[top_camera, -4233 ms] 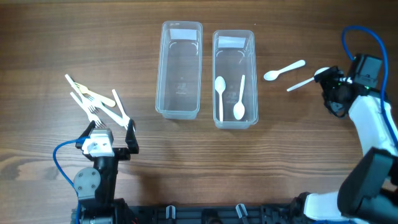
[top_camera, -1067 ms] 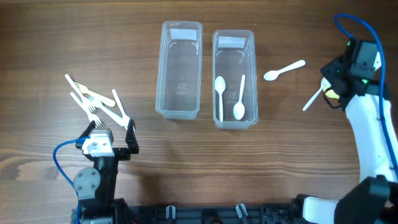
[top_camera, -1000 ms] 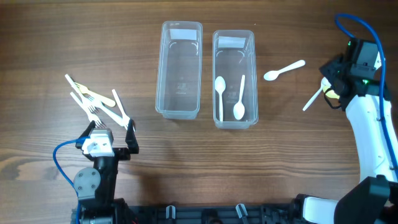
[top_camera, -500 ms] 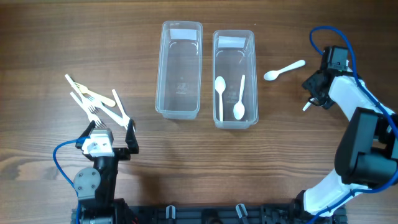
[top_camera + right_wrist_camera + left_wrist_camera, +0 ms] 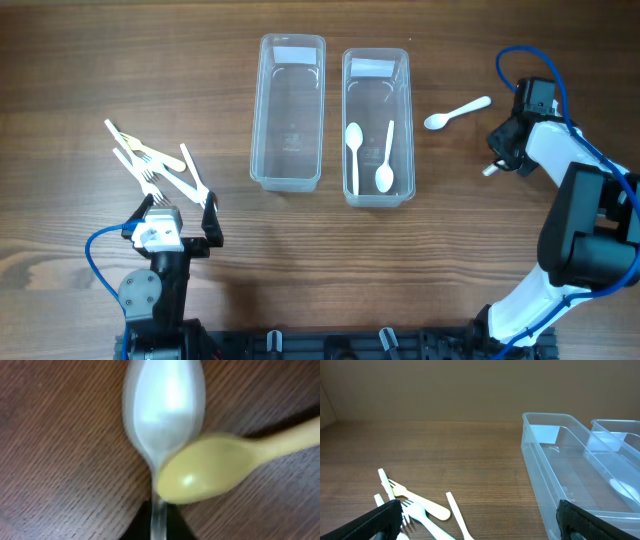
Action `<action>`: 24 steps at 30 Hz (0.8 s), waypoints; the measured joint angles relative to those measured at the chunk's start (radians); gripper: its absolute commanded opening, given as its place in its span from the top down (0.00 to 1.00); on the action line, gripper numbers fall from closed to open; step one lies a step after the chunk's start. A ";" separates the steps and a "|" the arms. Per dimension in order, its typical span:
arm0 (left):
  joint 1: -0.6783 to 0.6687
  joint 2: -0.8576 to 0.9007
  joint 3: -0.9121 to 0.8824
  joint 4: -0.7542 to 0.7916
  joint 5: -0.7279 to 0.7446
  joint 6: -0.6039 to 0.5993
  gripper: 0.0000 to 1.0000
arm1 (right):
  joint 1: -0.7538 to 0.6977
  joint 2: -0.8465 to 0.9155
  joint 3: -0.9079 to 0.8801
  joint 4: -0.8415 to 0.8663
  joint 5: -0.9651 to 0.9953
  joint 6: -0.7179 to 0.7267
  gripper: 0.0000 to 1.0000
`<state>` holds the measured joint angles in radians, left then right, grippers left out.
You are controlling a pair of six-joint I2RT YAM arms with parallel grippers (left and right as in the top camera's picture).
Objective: Pack container
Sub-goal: 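Reach the right gripper to the spoons and grasp a white spoon, then place the white spoon into the right container and open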
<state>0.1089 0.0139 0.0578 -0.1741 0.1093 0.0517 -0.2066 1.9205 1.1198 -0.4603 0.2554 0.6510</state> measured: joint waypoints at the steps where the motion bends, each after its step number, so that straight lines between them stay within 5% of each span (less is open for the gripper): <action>1: 0.000 0.000 0.000 0.000 0.000 0.000 0.00 | 0.000 0.000 0.000 -0.003 0.000 -0.002 0.96; 7: 0.000 0.000 0.000 0.000 0.000 0.000 0.00 | 0.005 -0.026 0.001 -0.024 -0.040 -0.046 0.96; 9: 0.000 0.000 0.000 0.000 0.000 0.000 0.00 | 0.041 -0.153 0.002 -0.019 -0.084 -0.104 0.96; 14: 0.000 0.000 0.000 0.000 0.000 0.000 0.00 | 0.214 -0.472 0.018 -0.015 -0.324 -0.313 0.96; 19: 0.000 0.000 0.000 0.000 0.000 0.000 0.00 | 0.420 -0.474 0.019 -0.032 -0.423 -0.365 0.96; 20: 0.000 0.000 0.000 0.000 0.000 0.000 0.00 | 0.467 -0.464 0.019 -0.032 -0.435 -0.366 0.85; 22: 0.000 0.000 0.000 0.000 0.000 0.000 0.00 | 0.517 -0.448 0.019 -0.029 -0.439 -0.364 0.33; 24: 0.000 0.000 0.000 0.000 0.000 0.000 0.00 | 0.540 -0.430 0.019 -0.029 -0.431 -0.348 0.14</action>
<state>0.1089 0.0139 0.0578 -0.1741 0.1093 0.0517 0.3336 1.4902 1.1389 -0.4892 -0.1753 0.3035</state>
